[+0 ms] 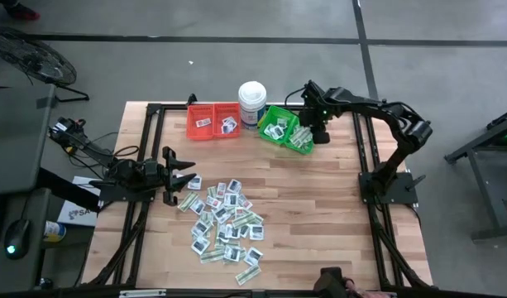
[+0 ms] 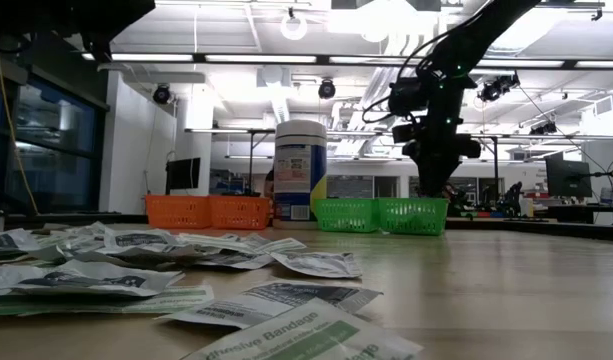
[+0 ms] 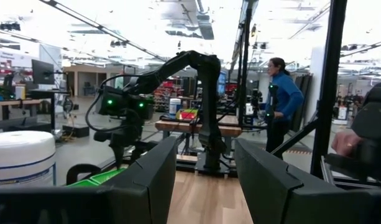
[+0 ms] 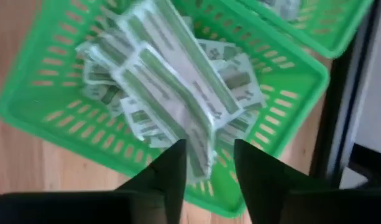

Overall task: Pick & Place First Aid Supplies
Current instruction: Put the green bandage pack into the right green bin

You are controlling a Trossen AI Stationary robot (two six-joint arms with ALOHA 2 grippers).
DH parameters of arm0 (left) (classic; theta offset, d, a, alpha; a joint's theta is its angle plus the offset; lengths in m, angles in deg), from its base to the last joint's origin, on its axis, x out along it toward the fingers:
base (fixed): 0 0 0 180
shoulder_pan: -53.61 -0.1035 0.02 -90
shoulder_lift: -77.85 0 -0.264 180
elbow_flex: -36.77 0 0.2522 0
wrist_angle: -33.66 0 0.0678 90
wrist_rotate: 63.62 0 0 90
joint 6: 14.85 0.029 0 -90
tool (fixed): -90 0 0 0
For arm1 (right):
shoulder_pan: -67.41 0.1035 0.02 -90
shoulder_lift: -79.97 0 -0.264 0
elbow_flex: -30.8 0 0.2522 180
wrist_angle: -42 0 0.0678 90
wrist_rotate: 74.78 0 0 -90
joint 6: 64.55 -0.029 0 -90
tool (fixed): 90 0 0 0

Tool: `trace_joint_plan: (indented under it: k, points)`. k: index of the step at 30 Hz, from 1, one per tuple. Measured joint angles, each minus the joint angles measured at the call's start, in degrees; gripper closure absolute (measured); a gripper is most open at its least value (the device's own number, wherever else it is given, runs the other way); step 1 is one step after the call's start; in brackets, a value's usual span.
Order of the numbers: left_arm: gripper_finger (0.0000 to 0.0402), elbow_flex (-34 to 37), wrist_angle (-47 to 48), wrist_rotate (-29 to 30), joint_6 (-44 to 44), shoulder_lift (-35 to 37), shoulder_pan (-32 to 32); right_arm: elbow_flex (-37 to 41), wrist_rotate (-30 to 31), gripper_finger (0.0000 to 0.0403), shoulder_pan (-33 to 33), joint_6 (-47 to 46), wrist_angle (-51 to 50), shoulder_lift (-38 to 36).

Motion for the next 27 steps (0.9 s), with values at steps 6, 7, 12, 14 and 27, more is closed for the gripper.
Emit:
trace_joint_plan:
  k: [6,7,12,14,27]
  points:
    - [0.0239,0.0,0.0,-1.1,0.0,0.0,0.0,-3.1,0.8,0.0227,0.0,-5.2,-1.8,-0.1]
    - [0.0239,0.0,0.0,-1.1,0.0,0.0,0.0,-3.8,0.6,0.0222,0.0,-6.1,-2.5,-0.1]
    - [0.0239,0.0,0.0,-1.3,0.0,0.0,0.0,-7.3,-4.1,0.0212,1.2,-11.7,-7.2,-0.1]
    - [0.0239,0.0,0.1,-2.3,-0.1,0.0,0.0,-8.4,-6.5,0.0214,2.2,-14.1,-9.0,-0.1]
    - [0.0239,0.0,1.7,-10.2,-2.9,0.0,0.0,-9.4,-20.1,0.0233,17.8,-35.1,-11.5,-0.2]
